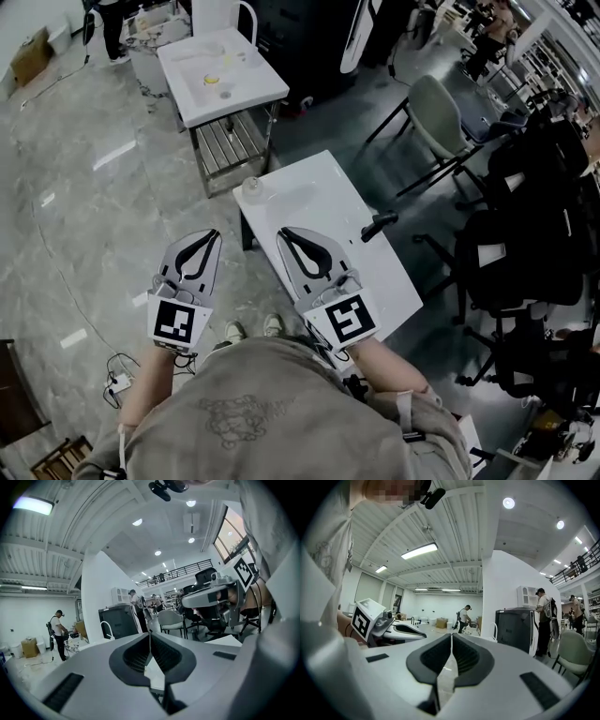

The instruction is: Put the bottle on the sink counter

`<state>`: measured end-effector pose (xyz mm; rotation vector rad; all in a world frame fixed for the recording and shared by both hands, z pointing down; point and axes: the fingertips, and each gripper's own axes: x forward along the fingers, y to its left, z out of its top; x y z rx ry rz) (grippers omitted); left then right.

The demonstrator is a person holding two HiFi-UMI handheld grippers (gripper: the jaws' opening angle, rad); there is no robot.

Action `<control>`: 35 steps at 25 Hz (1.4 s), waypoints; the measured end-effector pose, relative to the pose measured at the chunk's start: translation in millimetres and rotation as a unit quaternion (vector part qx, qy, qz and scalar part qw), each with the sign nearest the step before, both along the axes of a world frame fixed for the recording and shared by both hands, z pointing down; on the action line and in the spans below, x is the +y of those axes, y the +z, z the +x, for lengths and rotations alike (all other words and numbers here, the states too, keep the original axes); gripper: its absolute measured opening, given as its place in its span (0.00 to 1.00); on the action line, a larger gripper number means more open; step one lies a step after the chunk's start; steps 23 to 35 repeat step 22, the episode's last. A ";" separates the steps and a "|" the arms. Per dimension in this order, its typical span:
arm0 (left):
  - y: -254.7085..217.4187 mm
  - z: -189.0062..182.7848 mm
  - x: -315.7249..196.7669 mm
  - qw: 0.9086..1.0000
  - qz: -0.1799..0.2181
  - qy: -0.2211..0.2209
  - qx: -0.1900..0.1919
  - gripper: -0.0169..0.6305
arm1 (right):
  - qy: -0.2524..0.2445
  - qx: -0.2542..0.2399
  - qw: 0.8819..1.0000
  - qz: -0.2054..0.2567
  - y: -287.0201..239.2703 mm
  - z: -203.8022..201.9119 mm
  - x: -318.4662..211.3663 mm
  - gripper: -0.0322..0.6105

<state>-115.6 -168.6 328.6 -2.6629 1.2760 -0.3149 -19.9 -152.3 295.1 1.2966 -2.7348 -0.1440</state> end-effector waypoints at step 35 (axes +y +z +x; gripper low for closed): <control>11.1 6.5 13.1 1.000 -0.006 0.013 -0.026 0.06 | -0.001 0.013 1.000 -0.026 22.4 -0.8 6.7 0.11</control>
